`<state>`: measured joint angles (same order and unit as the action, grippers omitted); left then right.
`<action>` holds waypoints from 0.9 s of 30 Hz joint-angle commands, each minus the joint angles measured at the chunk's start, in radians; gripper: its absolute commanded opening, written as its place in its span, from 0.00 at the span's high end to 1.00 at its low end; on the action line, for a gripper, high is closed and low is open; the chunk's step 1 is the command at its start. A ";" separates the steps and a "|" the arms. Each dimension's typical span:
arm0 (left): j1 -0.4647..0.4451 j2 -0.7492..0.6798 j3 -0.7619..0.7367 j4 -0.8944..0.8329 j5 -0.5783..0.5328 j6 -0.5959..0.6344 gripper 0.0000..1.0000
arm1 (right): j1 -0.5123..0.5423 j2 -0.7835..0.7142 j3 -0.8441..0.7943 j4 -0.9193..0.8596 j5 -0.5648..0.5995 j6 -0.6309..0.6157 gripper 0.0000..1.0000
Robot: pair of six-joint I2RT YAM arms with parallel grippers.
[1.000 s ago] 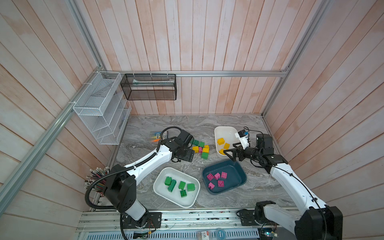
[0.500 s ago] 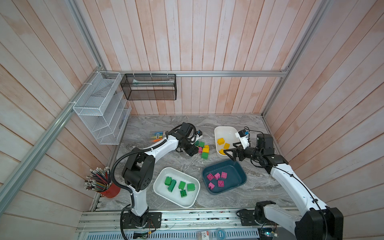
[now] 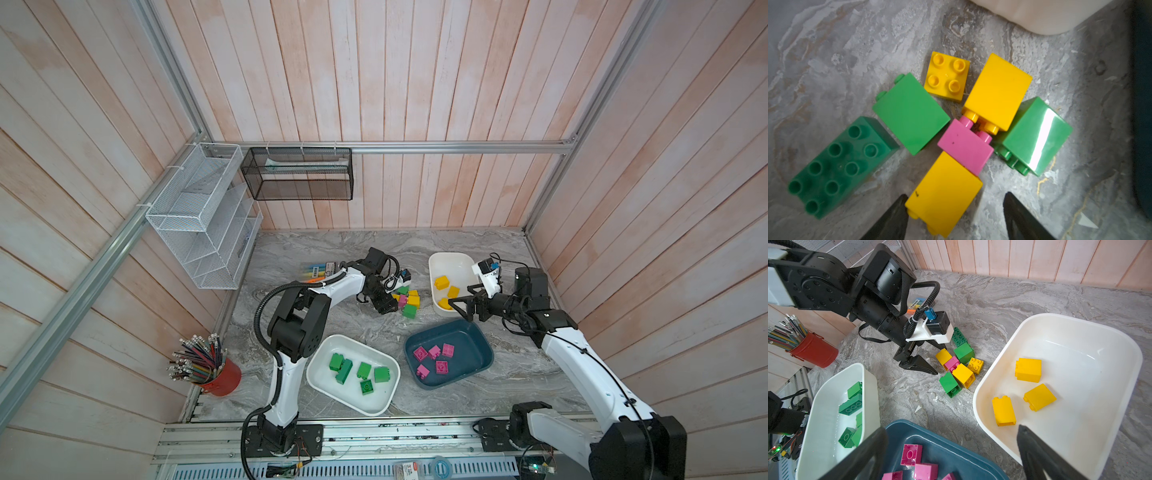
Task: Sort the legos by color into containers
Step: 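Move the left gripper back to the pile and grasp a yellow brick, then carry the yellow brick with the left gripper into the far white tray and release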
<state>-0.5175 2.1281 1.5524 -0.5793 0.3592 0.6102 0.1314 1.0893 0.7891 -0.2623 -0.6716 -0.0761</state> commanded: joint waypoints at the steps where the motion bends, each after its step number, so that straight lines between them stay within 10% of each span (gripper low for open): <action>1: 0.008 0.031 0.022 0.032 -0.002 0.037 0.28 | -0.007 -0.005 0.004 -0.010 0.006 -0.012 0.02; 27: 0.014 0.131 0.120 0.030 0.003 0.079 0.41 | -0.015 0.034 0.019 -0.005 -0.004 -0.020 0.02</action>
<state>-0.5056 2.2311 1.6478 -0.5190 0.3580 0.6685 0.1226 1.1156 0.7891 -0.2619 -0.6716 -0.0826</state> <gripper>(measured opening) 0.602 0.980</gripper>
